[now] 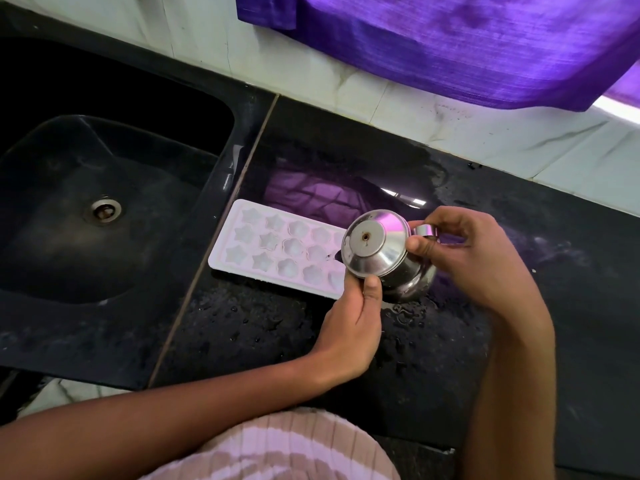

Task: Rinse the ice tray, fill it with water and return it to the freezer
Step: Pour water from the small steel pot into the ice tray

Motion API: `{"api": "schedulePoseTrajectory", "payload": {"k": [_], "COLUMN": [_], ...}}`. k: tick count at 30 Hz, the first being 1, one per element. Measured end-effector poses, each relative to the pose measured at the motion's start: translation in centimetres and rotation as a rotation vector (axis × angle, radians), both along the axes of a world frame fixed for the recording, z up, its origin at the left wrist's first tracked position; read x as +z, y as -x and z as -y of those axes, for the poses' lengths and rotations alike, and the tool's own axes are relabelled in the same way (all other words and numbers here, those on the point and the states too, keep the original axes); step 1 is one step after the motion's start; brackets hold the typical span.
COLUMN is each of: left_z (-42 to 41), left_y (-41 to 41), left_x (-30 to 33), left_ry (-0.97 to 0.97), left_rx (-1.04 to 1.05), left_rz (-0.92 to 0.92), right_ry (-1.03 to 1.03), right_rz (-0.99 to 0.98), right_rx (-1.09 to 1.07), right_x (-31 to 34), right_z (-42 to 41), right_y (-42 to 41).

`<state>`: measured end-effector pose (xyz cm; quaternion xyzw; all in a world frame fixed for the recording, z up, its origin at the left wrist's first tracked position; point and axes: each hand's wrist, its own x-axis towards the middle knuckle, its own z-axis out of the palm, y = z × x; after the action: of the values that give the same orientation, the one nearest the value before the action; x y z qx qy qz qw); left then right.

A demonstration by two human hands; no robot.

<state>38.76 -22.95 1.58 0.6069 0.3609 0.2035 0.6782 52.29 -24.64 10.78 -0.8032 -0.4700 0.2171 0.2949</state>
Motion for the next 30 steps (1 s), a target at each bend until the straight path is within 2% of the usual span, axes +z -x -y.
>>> {"api": "schedulePoseTrajectory", "payload": {"k": [6,12,30], "left_z": [-0.3,-0.9,-5.3], "left_y": [0.1,-0.2,-0.6], "left_x": [0.3,0.1,-1.0], "left_ry": [-0.098,-0.127,0.028], "left_rx": [0.035,0.086,0.173], "left_rz": [0.056,0.081,-0.035], "right_ry": [-0.098,-0.156,-0.073], "right_rz": [-0.126,-0.167,-0.068], "right_rx": [0.023,0.035,0.026], "right_x": [-0.1,-0.8,-2.2], "right_z": [0.1,-0.4,-4.9], "right_y": [-0.7,-1.0,-1.1]}}
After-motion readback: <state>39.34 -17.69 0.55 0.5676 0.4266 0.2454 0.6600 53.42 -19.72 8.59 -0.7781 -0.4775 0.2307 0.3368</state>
